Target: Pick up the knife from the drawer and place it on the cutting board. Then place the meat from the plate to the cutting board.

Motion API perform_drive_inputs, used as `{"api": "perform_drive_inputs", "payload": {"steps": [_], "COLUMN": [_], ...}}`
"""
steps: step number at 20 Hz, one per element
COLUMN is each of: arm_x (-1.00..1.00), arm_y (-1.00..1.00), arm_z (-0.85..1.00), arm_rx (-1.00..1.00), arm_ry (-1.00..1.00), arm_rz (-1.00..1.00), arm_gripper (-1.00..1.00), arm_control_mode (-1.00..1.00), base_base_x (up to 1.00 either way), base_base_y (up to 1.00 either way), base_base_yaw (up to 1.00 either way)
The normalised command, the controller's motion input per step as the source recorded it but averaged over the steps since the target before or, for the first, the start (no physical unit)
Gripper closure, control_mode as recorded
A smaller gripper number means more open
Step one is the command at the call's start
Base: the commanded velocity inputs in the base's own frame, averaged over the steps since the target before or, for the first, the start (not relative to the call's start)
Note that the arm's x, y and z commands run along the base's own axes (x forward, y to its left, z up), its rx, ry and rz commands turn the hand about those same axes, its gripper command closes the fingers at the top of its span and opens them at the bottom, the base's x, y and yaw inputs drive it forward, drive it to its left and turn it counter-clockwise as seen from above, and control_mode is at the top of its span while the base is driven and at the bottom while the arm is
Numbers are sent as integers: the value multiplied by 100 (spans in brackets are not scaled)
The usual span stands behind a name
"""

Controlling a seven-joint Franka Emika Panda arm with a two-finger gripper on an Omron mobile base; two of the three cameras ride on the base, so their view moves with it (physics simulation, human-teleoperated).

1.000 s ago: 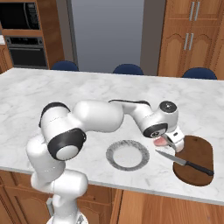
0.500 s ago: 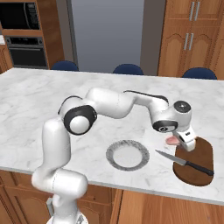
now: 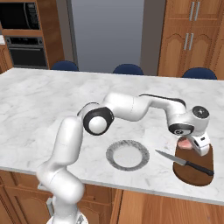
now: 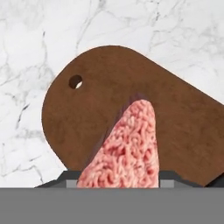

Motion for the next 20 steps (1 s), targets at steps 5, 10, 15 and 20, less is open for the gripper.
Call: {"api": "perform_drive_inputs", "payload": {"steps": [5, 10, 15, 20], "arm_x": [0, 0, 0, -4], "arm_y": [-3, -1, 0, 0], "arm_z": [-61, -46, -7, 33], "arm_rx": [0, 0, 0, 0], "arm_ry": [2, 2, -1, -2], "arm_rz": [0, 0, 0, -3], "arm_gripper": [100, -100, -100, -100], "arm_control_mode": [-100, -100, -100, -100], "base_base_x": [0, 0, 0, 0], "base_base_y": [0, 0, 0, 0], "base_base_yaw": [0, 0, 0, 0]}}
